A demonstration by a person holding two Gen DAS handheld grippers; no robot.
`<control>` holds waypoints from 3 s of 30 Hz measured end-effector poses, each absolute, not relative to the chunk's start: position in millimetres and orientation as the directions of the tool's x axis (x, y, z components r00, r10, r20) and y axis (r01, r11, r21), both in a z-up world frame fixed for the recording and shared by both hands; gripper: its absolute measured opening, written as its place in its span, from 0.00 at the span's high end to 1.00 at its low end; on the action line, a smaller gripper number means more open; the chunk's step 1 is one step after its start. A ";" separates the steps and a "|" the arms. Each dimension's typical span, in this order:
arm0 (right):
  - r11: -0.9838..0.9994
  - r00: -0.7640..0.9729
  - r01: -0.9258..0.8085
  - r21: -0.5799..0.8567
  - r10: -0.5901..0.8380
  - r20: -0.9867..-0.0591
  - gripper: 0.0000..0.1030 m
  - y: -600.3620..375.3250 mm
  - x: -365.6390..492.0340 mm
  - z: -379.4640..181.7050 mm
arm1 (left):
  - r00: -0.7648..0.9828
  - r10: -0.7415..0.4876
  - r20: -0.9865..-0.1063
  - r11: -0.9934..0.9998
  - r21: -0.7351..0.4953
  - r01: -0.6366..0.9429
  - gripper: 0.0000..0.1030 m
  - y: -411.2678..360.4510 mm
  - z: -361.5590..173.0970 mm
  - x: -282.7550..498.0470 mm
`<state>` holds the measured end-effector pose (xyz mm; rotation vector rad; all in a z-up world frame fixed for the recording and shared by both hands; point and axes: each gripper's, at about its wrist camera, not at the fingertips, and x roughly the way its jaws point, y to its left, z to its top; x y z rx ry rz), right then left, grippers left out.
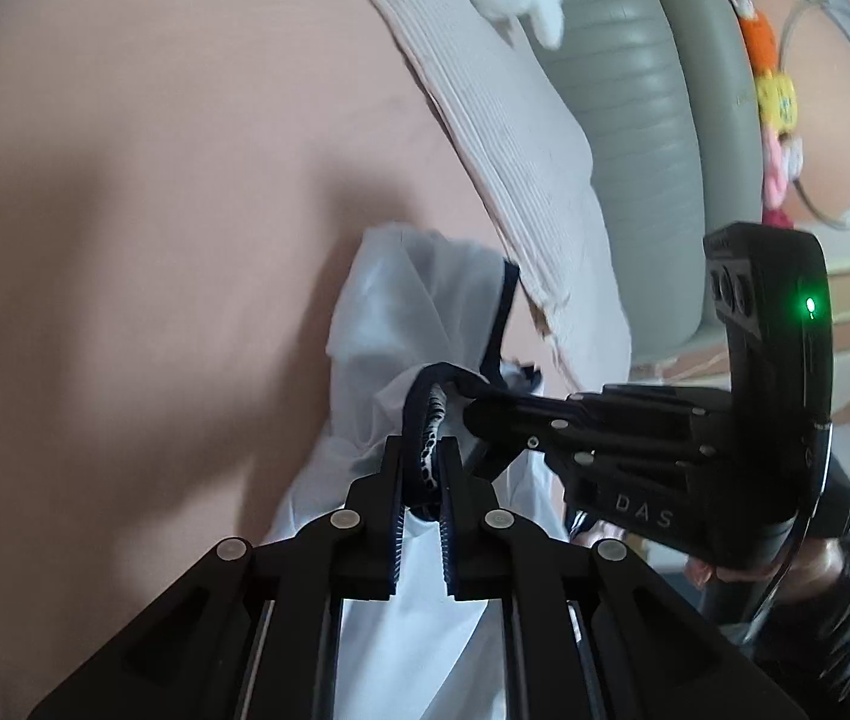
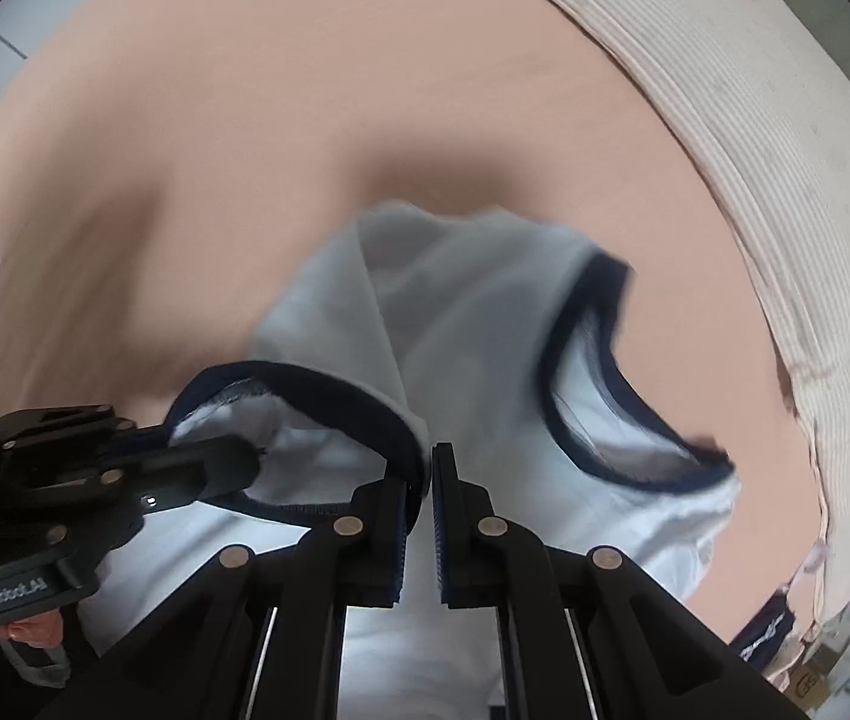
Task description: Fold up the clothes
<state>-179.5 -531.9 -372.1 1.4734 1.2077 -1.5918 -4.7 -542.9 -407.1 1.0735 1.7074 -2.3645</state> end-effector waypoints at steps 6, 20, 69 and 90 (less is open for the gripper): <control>-0.382 -0.155 0.903 -0.195 0.135 -0.979 0.95 -501.6 -179.4 -374.8 | -0.712 0.430 -0.555 -0.466 -0.812 0.351 0.92 -509.9 -399.2 -22.5; -0.407 -0.054 0.910 -0.083 0.081 -0.995 0.95 -453.1 -157.9 -386.7 | -0.530 0.378 -0.759 -0.668 -0.620 0.412 0.92 -470.2 -394.5 -33.5; -0.531 0.015 0.780 0.333 -0.515 -0.857 0.36 -263.1 -259.6 -304.1 | -0.526 0.063 -0.848 -0.814 -0.349 0.464 0.26 -472.0 -308.1 -47.4; -0.647 0.019 0.653 0.394 -0.506 -0.862 0.36 -182.9 -327.6 -341.4 | -0.491 0.267 -0.829 -0.752 -0.498 0.432 0.26 -410.4 -328.3 -56.5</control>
